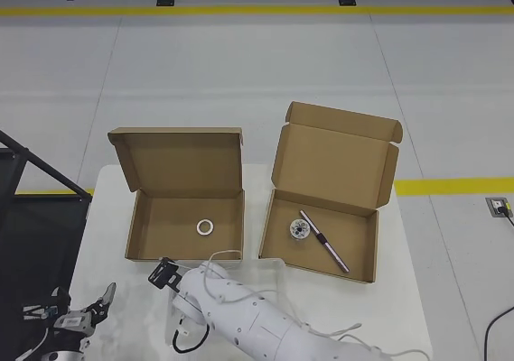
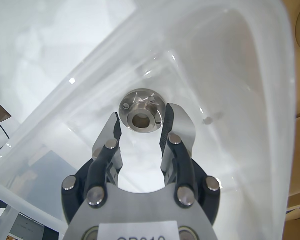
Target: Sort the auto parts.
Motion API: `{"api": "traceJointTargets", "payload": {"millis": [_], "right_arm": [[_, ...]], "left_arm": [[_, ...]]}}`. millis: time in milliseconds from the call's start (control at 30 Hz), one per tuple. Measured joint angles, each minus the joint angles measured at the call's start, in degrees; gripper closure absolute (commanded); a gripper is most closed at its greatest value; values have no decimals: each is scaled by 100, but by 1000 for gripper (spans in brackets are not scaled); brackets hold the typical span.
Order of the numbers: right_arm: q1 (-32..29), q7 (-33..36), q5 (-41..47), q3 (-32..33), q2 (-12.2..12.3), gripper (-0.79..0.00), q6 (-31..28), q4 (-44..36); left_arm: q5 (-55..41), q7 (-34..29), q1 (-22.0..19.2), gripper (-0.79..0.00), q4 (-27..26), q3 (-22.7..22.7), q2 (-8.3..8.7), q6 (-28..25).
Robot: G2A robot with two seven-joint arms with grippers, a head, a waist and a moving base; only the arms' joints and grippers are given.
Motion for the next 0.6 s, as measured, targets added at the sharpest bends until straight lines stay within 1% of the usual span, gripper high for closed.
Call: {"api": "traceJointTargets", "payload": {"millis": [67,100,200,400,567,600], "right_arm": [[14,-39,66,-33,-3,-274,-21,29],[20,-52,93,-48,-4,-268,-31,42],[36,-89,174,-105,-11,-317,-57,84],[68,-101,357,-225,-27,-360,-104,164],[80,-138,465,-282,-38,-351,-127,209],[78,-145,465,-282,-39,-336,-127,211]], "left_arm": [[7,6,-1,-785,1,0,-3,12],[4,3,-2,-785,2,1,-4,17],[-1,-7,-3,-785,7,-1,-7,22],[-14,-8,-8,-785,51,-23,-11,22],[-8,-20,-10,-785,60,-27,-15,26],[-6,-20,-10,-785,59,-28,-16,26]]}}
